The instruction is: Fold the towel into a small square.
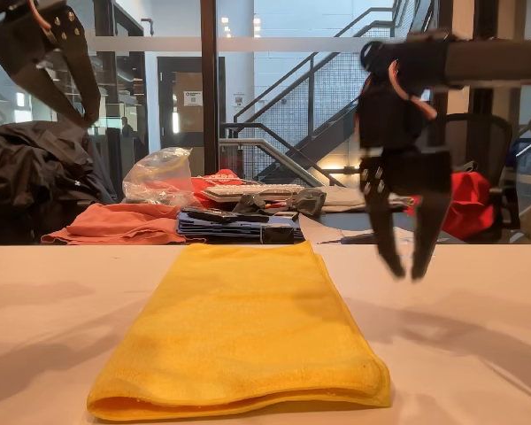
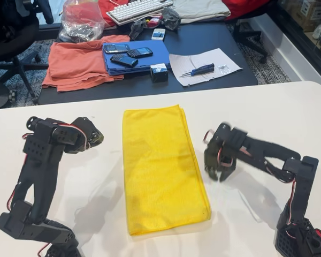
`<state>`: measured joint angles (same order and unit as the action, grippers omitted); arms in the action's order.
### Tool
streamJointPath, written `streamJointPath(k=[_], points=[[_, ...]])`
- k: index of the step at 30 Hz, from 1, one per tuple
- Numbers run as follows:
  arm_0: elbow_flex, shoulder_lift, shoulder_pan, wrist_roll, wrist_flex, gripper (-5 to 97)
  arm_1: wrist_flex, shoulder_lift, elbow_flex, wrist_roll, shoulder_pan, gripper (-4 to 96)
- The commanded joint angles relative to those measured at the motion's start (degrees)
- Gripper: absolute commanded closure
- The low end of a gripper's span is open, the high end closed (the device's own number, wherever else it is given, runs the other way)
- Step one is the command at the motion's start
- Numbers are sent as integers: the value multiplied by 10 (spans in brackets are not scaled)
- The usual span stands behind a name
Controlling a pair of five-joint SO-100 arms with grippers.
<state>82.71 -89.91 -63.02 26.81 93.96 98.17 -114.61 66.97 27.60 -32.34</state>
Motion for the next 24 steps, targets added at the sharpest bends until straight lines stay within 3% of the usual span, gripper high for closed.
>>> streamJointPath(k=[1,6,15,24], points=[[35,-11,-48,-5,-39,824,-1,-12,-35,-4,18,910],[107,-11,-117,-8,-125,726,0,-15,-96,-4,93,885],[132,-4,-130,-8,-207,722,1,-33,-136,-4,158,773],[184,-4,-163,-9,-263,722,1,-128,-149,-4,237,753]])
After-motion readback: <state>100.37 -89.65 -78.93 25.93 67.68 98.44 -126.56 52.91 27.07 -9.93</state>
